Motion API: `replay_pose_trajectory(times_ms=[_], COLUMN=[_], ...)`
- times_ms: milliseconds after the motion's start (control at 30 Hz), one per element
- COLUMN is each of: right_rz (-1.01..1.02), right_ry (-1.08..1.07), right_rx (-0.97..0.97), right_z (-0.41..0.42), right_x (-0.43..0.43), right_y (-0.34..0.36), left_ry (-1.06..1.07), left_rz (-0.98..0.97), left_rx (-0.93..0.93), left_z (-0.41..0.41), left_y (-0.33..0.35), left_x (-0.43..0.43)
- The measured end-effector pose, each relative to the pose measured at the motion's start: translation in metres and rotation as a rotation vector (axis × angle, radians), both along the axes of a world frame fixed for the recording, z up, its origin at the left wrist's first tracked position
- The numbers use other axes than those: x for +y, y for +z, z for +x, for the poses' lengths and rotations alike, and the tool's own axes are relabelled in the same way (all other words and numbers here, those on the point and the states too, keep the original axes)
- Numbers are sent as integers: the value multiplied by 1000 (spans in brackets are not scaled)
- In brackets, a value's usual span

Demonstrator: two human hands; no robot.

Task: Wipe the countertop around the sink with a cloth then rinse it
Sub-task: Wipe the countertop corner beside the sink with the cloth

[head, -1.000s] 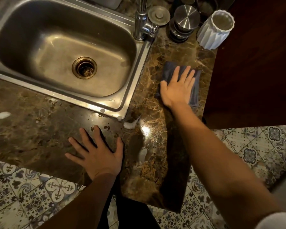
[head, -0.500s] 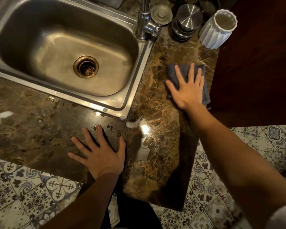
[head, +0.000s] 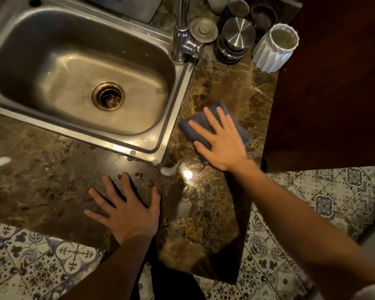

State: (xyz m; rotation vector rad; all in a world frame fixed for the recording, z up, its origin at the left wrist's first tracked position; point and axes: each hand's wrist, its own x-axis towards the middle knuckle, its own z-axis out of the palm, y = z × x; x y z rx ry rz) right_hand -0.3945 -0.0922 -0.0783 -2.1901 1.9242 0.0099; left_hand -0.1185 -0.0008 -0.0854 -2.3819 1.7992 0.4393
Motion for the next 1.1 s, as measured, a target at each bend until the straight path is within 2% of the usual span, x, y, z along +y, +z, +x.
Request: replay_pose_trajectory(times_ms=[167,233,300,400,600,667,800,1100], right_rz=[101,148,150,104,16,41,46,96], right_ry=[-706,-823,-791,-605,-112,-34,-59,-307], right_rx=[5,-20,-51,-78,-64,-48,-2,-23], right_z=[-1,23,48,72,75,67,51,45], right_x=[-78,-108,-123,-115,-19,-15,-55,-144], right_y=[4,5,4,2,-2,-6,-3,6], left_ry=[-4,0,-6,-6,2,3,-2,-1], left_rz=[-16,-22,-24,-30,-26,-27,-28,-47], left_rx=[-3,-7,-11,-19,-5,-6,-12,-25], left_z=[-1,0,0,0,0,-1,-1,0], left_y=[0,0,0,-2,1,1,0,-3], left_x=[0,0,0,1,0,1,0,0])
